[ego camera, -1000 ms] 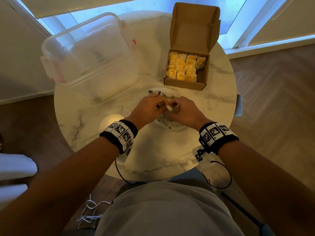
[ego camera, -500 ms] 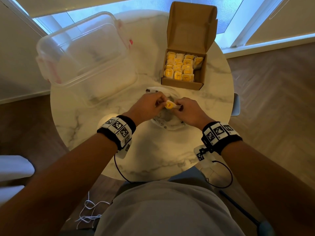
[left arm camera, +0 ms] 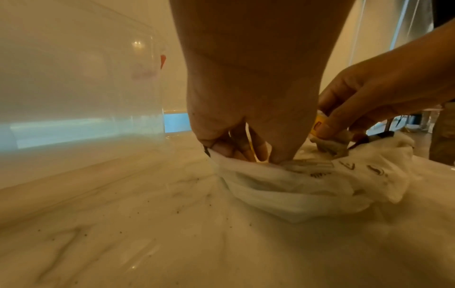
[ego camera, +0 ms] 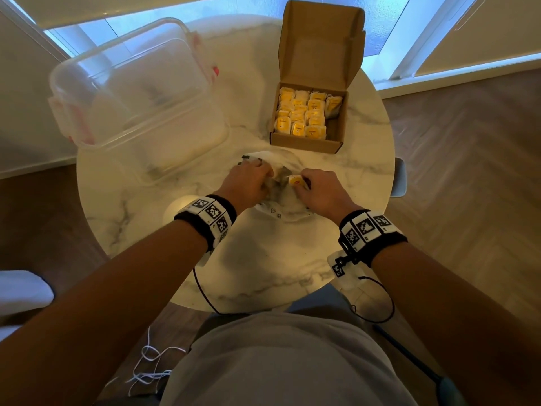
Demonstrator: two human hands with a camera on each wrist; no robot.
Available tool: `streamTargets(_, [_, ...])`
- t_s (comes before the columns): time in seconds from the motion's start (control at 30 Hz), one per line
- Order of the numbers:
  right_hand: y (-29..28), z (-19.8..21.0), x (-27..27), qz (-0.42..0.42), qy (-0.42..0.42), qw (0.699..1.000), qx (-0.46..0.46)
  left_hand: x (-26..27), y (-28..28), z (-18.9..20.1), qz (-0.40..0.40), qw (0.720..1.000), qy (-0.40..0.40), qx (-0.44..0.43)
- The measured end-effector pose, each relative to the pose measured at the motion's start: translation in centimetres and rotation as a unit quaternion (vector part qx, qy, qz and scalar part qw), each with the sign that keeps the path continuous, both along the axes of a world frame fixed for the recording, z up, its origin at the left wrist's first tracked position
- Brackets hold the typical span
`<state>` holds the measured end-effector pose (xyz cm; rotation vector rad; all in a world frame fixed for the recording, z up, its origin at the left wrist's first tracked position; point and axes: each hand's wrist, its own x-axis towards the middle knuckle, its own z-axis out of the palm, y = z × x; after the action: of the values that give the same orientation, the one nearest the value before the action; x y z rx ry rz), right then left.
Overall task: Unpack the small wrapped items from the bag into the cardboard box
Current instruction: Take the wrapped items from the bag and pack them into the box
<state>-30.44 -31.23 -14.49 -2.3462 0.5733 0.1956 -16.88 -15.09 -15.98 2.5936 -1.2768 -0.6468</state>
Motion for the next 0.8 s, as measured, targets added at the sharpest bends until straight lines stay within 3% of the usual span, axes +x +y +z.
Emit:
streamTargets(0.23, [0.0, 0.1, -0.2, 0.002, 0.003, 1.000, 0.011, 0.0, -0.3, -0.1, -0.001, 0.999, -0.011, -0.035])
streamTargets(0.43, [-0.4, -0.5, 0.0, -0.022, 0.008, 0.999, 0.022, 0.1, 0.6, 0.9, -0.012, 0.990, 0.126, -0.056])
streamTargets(0.57, [-0.2, -0.6, 0.2, -0.045, 0.009, 0.999, 0.023, -0.1, 0.7, 0.9, -0.020, 0.996, 0.086, -0.020])
streamTargets(0.7, [0.1, -0.2, 0.3, -0.046, 0.013, 0.998, 0.029, -1.1, -0.2, 0.1, -0.074, 0.996, -0.022, 0.045])
streamTargets(0.8, [0.2, -0.1, 0.4, -0.028, 0.000, 0.999, 0.017, -1.7, -0.9, -0.3, -0.065, 0.994, -0.054, 0.065])
